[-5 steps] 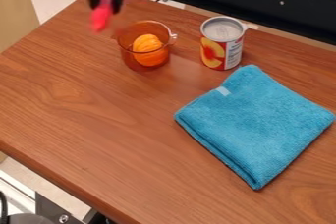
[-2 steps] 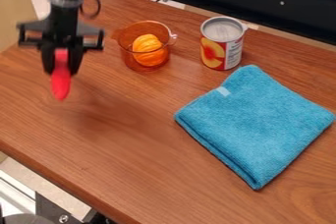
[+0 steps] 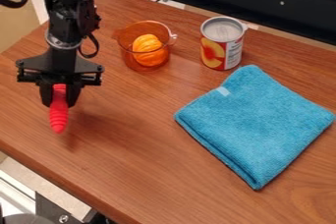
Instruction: Red spoon placed at the bottom left part of the table
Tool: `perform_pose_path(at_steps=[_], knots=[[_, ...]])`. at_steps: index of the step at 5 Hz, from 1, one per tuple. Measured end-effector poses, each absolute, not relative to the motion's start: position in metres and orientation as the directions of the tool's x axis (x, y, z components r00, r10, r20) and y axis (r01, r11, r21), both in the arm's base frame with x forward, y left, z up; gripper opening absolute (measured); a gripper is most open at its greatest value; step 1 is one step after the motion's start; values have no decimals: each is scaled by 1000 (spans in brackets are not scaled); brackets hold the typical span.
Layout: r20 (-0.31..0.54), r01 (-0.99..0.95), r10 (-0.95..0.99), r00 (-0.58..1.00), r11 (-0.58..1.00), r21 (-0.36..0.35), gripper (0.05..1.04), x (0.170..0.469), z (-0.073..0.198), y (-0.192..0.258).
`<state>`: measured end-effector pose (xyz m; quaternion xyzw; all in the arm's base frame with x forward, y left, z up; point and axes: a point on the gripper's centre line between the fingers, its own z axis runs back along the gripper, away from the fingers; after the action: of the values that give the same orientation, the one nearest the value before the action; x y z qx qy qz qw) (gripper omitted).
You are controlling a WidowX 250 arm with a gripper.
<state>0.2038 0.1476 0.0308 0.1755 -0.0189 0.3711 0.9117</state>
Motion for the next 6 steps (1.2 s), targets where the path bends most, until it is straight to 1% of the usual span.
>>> perform_pose_path(at_steps=[1, 2, 3, 4, 5, 6], knots=[[163, -691, 679, 716, 659, 297, 348, 196, 18, 144], [158, -679, 667, 728, 669, 304, 348, 194, 7, 140], [169, -670, 655, 736, 673, 312, 348, 193, 4, 142], [151, -677, 669, 728, 666, 315, 407, 196, 4, 142], [105, -696, 703, 703, 651, 304, 692, 199, 9, 144], [63, -693, 712, 699, 653, 304, 953, 198, 14, 145]])
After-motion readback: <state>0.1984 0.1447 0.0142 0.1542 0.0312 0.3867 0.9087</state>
